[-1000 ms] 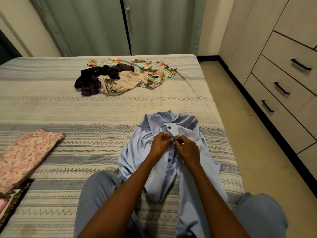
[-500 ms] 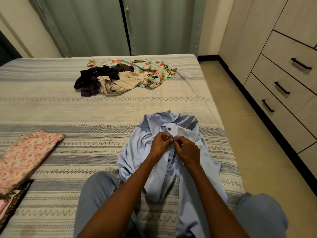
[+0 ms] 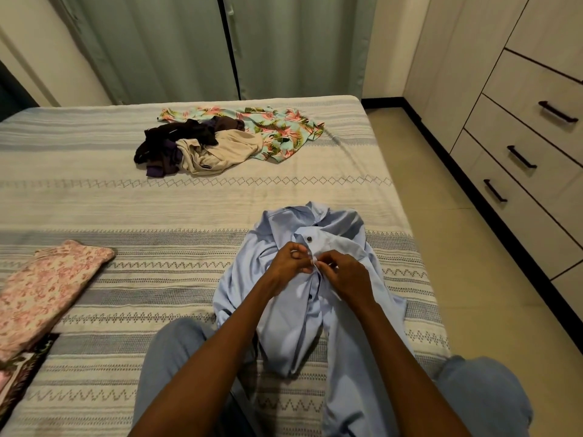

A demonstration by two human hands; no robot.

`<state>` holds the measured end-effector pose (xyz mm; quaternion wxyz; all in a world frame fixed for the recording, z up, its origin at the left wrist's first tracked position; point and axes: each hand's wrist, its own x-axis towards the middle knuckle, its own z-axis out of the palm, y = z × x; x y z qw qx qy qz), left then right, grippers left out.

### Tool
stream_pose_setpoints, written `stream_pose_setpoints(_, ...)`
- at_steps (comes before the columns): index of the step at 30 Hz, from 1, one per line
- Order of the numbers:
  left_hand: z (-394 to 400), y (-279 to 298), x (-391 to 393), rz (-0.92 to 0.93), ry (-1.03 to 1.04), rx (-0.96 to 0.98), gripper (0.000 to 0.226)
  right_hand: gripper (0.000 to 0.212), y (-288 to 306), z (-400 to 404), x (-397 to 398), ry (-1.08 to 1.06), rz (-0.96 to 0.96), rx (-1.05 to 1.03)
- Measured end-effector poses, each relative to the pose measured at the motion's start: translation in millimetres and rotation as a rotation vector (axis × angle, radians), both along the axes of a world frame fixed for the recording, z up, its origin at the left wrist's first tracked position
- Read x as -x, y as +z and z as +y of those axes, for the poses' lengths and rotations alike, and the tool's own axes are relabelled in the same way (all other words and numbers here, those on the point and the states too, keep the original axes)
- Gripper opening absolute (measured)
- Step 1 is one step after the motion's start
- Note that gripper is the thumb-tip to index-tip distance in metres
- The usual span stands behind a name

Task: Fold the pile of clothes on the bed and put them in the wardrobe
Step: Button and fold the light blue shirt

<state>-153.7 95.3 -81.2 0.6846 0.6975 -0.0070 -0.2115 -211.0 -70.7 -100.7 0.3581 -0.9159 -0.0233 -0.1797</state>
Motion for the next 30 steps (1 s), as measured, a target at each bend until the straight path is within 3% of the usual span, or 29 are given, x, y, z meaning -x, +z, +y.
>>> stream_pose_setpoints(15,3,0,-3,0.013,0.059,0.088,0.026,0.032,-6,7,-2,0.023,-0.186,-0.041)
stream_pose_setpoints(20,4,-5,1,-0.001,0.127,0.154,0.018,0.021,-1,8,-6,0.034,-0.194,-0.036)
stream_pose_setpoints(30,2,-7,1,-0.131,0.124,0.018,0.027,0.022,2,9,-4,0.097,-0.16,-0.043)
